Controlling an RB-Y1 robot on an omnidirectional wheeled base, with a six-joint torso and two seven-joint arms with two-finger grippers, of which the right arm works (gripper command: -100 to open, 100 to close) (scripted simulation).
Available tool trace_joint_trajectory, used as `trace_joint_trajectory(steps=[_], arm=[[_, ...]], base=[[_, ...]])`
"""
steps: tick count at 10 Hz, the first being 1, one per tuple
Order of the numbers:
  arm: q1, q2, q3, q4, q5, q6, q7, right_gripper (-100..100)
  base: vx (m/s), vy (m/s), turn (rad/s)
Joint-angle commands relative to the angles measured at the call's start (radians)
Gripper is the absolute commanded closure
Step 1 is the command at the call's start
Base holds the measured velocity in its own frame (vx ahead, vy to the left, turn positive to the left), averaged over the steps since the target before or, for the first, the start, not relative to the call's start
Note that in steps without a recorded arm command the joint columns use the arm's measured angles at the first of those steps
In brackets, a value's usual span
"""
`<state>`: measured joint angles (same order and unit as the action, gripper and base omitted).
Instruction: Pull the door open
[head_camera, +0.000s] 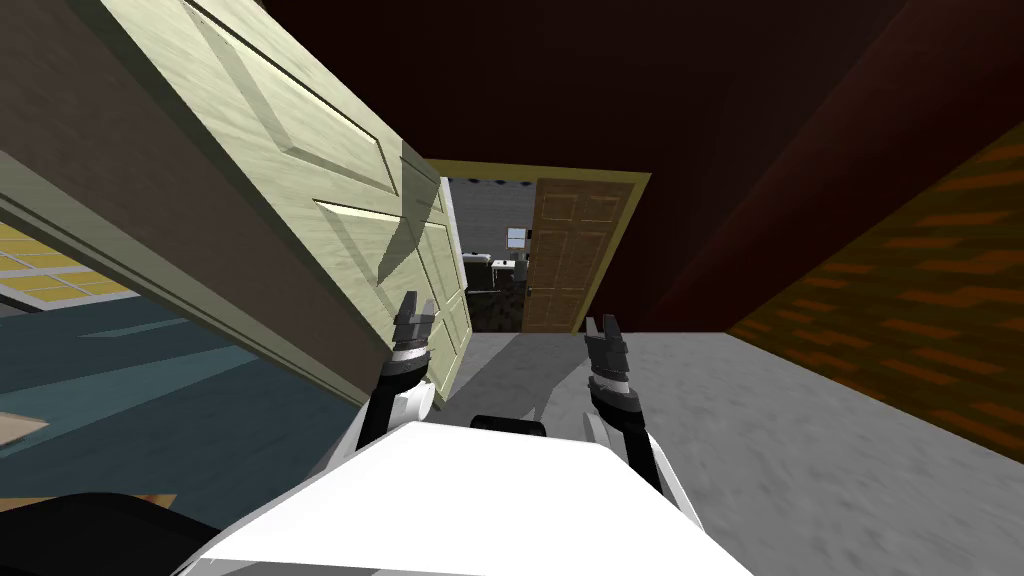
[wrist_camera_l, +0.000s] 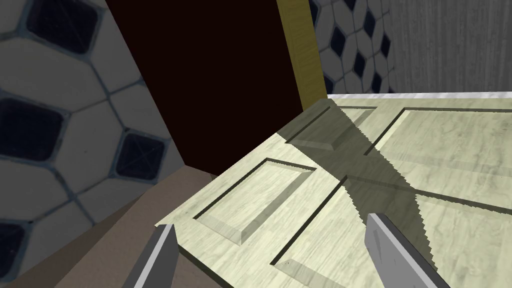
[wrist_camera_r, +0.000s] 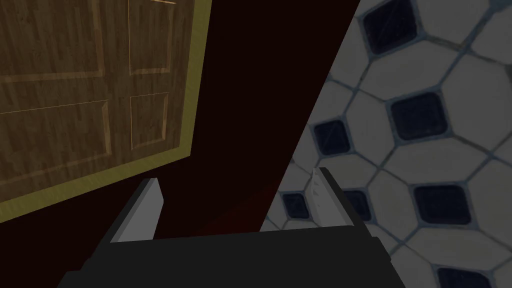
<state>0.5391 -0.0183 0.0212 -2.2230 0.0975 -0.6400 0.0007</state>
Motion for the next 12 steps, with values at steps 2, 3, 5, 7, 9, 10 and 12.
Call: trace_joint_trajectory(steps=[2,3,5,7,9,10,12], arm=[[-0.018,-0.010,0.000,0.043,-0.007,-0.005,-0.002,-100],[-0.027,-0.015,0.001,0.066,-0.011,-0.007,-0.003,-100],[-0.045,-0.023,0.001,0.109,-0.019,-0.012,-0.006,-100],[-0.066,-0.032,0.002,0.159,-0.027,-0.017,-0.008,-100],[-0.082,-0.038,0.002,0.199,-0.034,-0.022,-0.010,-100],[-0.091,-0.041,0.002,0.220,-0.038,-0.024,-0.012,-100],[-0.108,-0.048,0.003,0.262,-0.045,-0.029,-0.014,-100]], base=[[0.065,0.039,0.019],[0.127,-0.036,0.020],[0.153,-0.022,0.027],[0.120,0.009,0.024],[0.090,0.006,0.022],[0.093,0.004,0.022],[0.086,-0.001,0.020]])
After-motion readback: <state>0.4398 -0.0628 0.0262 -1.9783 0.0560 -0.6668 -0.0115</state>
